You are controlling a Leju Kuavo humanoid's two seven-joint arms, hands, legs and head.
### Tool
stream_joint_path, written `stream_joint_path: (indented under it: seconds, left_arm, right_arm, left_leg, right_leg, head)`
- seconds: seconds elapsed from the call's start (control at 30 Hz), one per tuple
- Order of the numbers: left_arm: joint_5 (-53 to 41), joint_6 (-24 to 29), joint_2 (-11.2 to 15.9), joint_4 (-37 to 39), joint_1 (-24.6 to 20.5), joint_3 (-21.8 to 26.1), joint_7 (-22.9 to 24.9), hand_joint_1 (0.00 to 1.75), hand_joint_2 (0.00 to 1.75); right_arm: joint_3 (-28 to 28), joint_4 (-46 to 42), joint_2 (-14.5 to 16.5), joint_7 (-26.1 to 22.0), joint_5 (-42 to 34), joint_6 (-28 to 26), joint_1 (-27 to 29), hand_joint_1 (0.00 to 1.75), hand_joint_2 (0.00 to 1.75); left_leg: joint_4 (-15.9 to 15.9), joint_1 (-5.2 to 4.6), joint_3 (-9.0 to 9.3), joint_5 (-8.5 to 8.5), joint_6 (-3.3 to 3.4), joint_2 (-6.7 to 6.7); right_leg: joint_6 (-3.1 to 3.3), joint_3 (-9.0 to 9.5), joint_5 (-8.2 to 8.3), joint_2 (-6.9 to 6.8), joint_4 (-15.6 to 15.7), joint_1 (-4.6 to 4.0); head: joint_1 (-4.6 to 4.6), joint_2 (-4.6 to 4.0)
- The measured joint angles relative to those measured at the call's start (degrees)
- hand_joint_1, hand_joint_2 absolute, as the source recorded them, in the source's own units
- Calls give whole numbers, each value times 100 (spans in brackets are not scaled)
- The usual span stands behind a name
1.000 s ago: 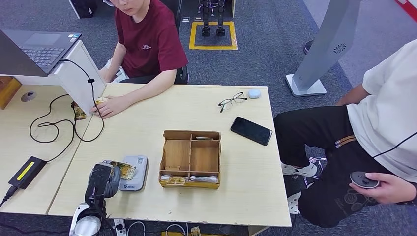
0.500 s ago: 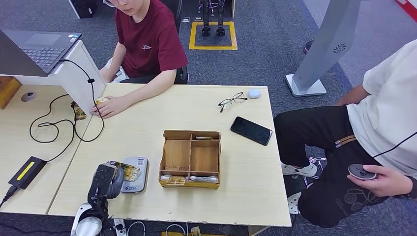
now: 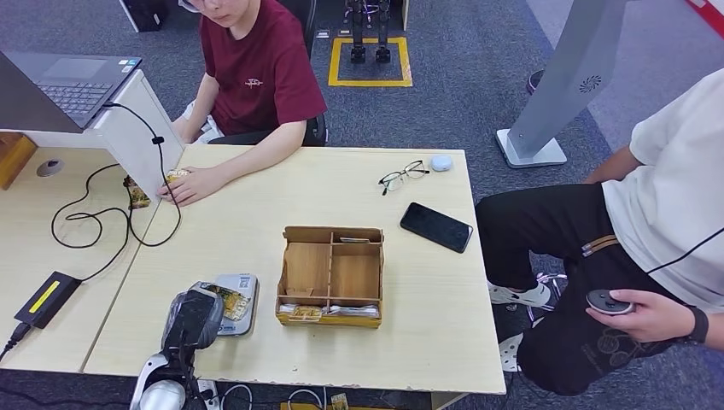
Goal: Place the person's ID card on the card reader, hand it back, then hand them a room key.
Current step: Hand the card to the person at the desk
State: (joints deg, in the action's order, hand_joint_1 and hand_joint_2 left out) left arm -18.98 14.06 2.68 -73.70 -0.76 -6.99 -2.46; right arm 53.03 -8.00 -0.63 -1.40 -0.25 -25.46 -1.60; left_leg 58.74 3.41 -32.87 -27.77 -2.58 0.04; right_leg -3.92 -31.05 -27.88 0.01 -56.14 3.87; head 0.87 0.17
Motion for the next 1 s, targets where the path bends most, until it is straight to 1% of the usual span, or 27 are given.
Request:
stream_joint_path:
  seconds: [0.53,0.8,1.0]
  left_arm:
    - [-197,155,-83,272,-67,0,32,175,175]
    - [-714,415,-133,597,-215,3,132,175,175]
    - [-938,470,-171,839,-321,20,176,175,175]
  right_arm:
    - [68,0,0,24,84,27,-3,0,175]
    - [115,0,0,42,90,42,-10,0,175]
    - [133,0,0,42,95,43,-16,0,175]
  left_leg:
    - [0,0,0,0,0,0]
    - [0,0,4,0,0,-1]
    - [0,0,8,1,0,-5]
  right_leg:
    - [0,1,0,0,0,0]
    - [0,6,0,-2,0,0]
    - [0,15,0,-6,0,0]
  head:
    - [0,0]
    - [0,0]
    - [-1,0]
